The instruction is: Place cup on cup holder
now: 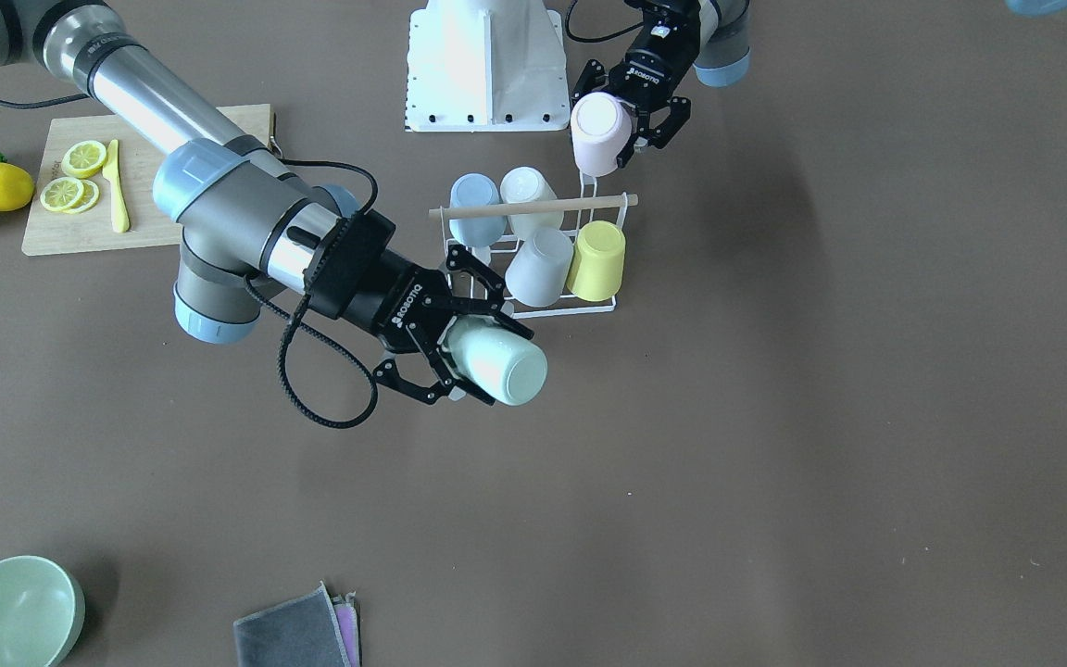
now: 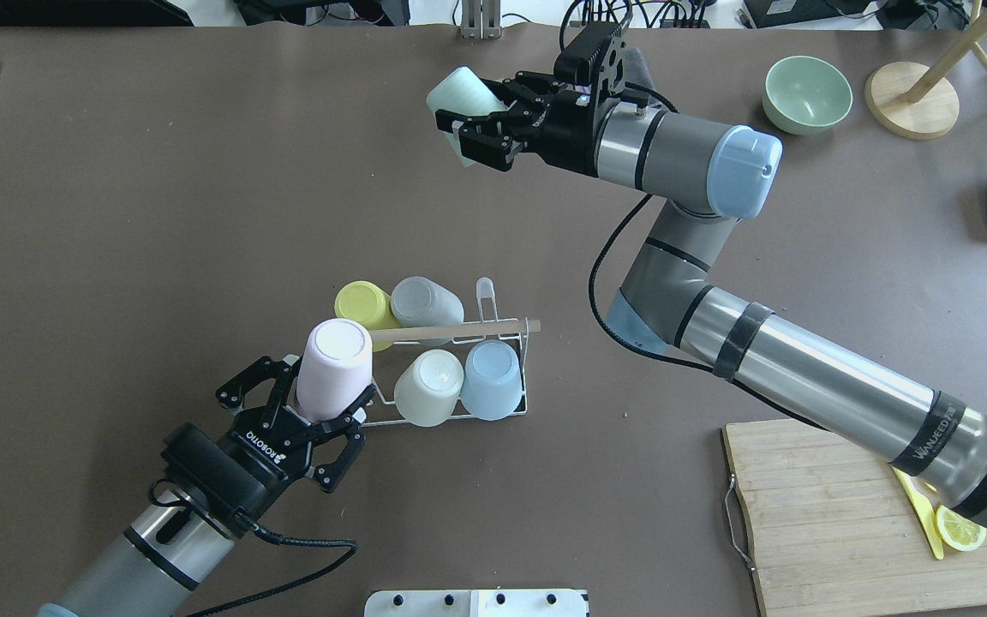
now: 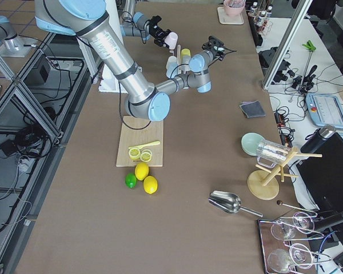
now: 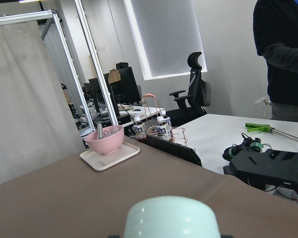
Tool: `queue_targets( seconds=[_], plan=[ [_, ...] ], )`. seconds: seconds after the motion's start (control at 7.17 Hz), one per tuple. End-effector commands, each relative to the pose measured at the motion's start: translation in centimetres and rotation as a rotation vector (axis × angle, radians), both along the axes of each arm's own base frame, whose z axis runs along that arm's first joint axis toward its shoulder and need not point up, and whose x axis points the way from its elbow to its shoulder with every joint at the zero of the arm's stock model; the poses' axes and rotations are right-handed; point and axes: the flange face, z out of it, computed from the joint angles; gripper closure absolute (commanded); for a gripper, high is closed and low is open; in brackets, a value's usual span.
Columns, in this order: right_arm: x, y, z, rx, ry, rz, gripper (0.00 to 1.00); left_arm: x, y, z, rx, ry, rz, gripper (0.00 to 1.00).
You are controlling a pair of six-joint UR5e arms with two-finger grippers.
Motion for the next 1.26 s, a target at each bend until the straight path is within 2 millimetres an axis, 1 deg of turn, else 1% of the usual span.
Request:
queue_targets(
  seconds=[0.0,0.14,0.28,0.42,0.56,0.7,0.84,0.98,1.12],
  plan=[
    [0.4,3.2,1.1,0.061,-0.088,-0.026,1.0,0.6,-0.1,0.7,-0.005,-0.023,-0.016,0.32],
    [1.1,5.2,2.2,0.066,-0.118,-0.052,1.0,1.1,0.0,0.4,-0.005,-0.015,-0.015,0.32],
    [0.2,7.2,2.7,0.065,-0.162,-0.102,1.0,1.4,0.0,0.3,-0.006,-0.015,-0.014,0.32],
    [0.1,8.7,5.1,0.071,-0.171,-0.128,1.0,1.8,0.0,0.0,-0.007,-0.008,-0.014,0.32],
    [-0.2,9.0,5.4,0.075,-0.161,-0.145,1.0,2.0,0.0,0.3,-0.006,-0.017,-0.014,0.32],
    [-1.0,8.8,6.1,0.06,-0.123,-0.166,1.0,2.3,0.0,0.2,-0.006,-0.017,-0.014,0.29],
    [-2.0,8.6,6.3,0.05,-0.103,-0.174,1.0,2.3,0.0,0.1,-0.006,-0.014,-0.014,0.23],
    [-2.6,8.3,5.6,0.035,-0.082,-0.176,1.0,2.3,0.0,0.2,-0.006,-0.015,-0.014,0.05],
    [-2.9,8.1,6.0,0.027,-0.071,-0.176,1.0,2.3,0.0,0.3,-0.007,-0.016,-0.014,0.03]
  ],
)
